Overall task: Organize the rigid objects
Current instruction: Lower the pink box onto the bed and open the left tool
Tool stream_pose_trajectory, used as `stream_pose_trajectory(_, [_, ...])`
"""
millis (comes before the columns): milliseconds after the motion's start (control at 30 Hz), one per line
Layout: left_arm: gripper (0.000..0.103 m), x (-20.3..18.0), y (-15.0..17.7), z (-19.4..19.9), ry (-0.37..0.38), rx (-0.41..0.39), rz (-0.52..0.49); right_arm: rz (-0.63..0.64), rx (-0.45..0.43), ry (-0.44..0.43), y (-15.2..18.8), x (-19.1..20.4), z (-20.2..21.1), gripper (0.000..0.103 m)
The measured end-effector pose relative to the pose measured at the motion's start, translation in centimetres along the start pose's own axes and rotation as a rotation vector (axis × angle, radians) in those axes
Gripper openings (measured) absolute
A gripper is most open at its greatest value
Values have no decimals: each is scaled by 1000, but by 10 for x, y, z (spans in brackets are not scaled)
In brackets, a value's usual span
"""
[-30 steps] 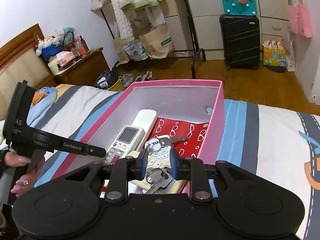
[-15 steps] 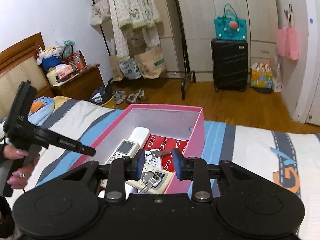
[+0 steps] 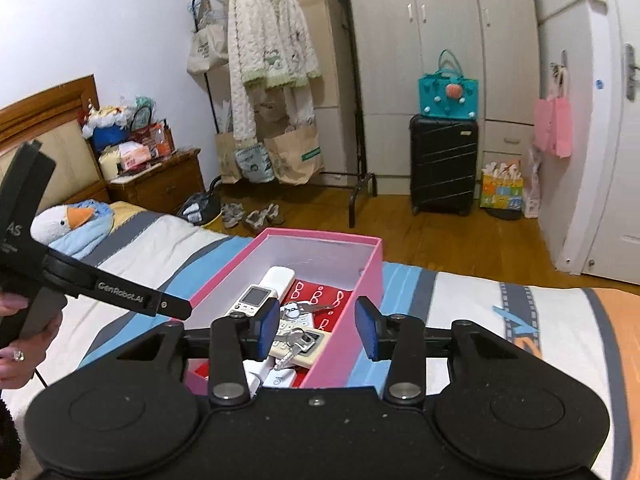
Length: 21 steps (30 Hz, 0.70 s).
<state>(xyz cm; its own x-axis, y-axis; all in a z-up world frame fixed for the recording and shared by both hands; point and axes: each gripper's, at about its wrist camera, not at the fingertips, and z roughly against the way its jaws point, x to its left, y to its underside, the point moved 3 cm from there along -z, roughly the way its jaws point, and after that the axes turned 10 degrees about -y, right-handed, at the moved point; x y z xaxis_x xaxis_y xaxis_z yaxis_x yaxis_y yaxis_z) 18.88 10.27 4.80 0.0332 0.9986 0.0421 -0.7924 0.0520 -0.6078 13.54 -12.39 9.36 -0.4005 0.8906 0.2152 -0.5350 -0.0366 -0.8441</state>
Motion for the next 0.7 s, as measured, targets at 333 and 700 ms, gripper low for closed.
stream_pose_trajectory(333, [67,-29,43,67,-56,-109,-47,1,-85,56,31,5,59,101])
stream_pose_trajectory(700, [89,-60,80,105,-108,-169,-93,-12,-26,180,50,8,84,102])
